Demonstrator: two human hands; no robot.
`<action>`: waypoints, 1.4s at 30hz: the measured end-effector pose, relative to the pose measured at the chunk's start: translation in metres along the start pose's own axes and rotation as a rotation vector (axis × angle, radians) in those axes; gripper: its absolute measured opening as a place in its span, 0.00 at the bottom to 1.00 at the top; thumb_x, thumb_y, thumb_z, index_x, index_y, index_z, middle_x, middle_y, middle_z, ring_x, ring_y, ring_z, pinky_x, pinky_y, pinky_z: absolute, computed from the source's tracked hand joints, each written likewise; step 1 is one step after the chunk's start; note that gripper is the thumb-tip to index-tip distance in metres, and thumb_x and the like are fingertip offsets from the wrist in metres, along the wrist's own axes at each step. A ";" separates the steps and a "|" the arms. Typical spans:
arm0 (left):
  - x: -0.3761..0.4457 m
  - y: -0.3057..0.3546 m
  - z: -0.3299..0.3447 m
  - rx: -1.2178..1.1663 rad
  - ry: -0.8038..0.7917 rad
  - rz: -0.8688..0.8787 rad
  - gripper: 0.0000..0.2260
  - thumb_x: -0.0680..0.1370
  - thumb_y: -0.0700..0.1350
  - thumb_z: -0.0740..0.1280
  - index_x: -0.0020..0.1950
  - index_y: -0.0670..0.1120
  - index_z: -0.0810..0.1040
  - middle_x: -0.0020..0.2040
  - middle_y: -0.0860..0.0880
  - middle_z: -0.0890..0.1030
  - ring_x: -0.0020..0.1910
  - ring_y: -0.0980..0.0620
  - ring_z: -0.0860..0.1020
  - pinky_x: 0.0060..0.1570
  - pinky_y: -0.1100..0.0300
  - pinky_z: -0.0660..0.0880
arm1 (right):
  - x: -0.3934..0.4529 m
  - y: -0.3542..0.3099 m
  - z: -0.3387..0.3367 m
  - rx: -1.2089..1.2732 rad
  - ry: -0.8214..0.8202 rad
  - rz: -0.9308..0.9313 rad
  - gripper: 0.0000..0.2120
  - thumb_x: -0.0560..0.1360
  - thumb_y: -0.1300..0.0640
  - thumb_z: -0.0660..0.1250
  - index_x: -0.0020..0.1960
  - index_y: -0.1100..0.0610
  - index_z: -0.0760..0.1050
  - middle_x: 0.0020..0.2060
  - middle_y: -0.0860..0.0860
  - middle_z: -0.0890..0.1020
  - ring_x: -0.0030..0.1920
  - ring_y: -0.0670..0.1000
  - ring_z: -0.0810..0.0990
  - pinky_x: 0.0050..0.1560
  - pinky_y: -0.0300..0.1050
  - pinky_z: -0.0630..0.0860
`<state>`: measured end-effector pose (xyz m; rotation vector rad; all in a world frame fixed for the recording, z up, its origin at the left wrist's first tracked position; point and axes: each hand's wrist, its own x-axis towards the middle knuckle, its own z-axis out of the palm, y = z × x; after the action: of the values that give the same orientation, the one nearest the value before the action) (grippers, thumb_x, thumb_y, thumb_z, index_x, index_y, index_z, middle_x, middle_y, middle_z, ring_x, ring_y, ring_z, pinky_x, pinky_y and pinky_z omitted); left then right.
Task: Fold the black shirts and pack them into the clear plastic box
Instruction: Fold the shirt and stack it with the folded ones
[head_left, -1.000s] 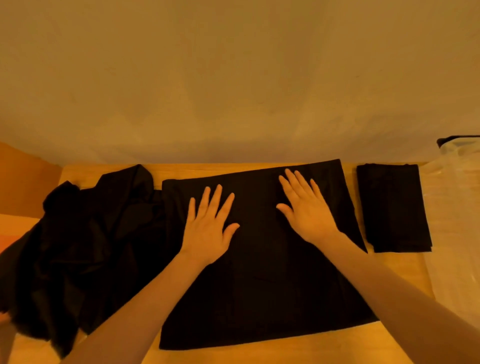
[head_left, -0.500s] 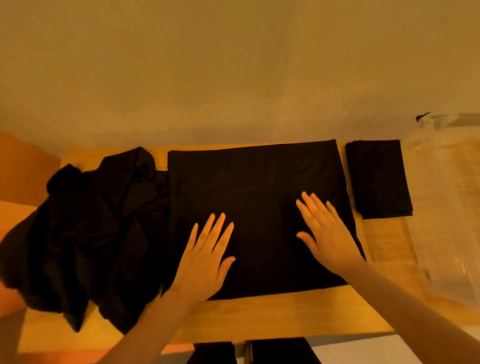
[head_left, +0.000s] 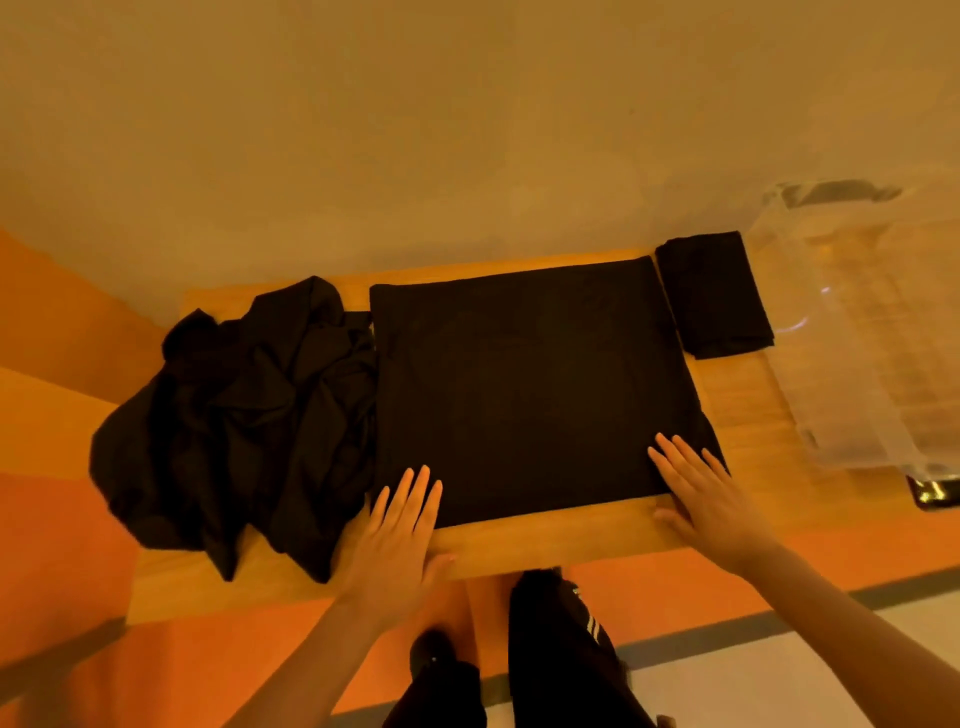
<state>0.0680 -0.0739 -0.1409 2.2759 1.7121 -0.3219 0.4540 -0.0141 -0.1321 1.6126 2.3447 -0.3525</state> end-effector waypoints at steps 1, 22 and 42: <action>-0.004 0.001 0.001 0.004 -0.013 0.000 0.32 0.79 0.63 0.40 0.72 0.41 0.58 0.71 0.40 0.65 0.73 0.44 0.55 0.71 0.50 0.51 | -0.006 0.000 0.002 -0.020 -0.020 -0.001 0.33 0.78 0.35 0.41 0.74 0.56 0.52 0.72 0.54 0.60 0.75 0.50 0.49 0.71 0.46 0.48; -0.043 -0.004 -0.005 -0.168 0.125 0.038 0.20 0.75 0.37 0.63 0.43 0.64 0.82 0.58 0.57 0.80 0.51 0.63 0.80 0.53 0.64 0.74 | -0.060 0.010 -0.002 0.026 0.150 -0.114 0.29 0.58 0.73 0.77 0.57 0.58 0.79 0.55 0.55 0.82 0.52 0.53 0.82 0.49 0.43 0.79; -0.042 -0.028 -0.317 -0.894 0.625 -0.089 0.03 0.75 0.38 0.68 0.43 0.44 0.80 0.37 0.53 0.78 0.32 0.65 0.77 0.33 0.77 0.70 | -0.089 0.010 -0.298 0.736 0.604 0.186 0.07 0.73 0.67 0.67 0.39 0.57 0.78 0.34 0.51 0.77 0.40 0.54 0.74 0.43 0.43 0.69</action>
<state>0.0337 0.0056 0.1680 1.6741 1.6878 1.0355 0.4679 0.0161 0.1768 2.5525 2.6091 -0.8664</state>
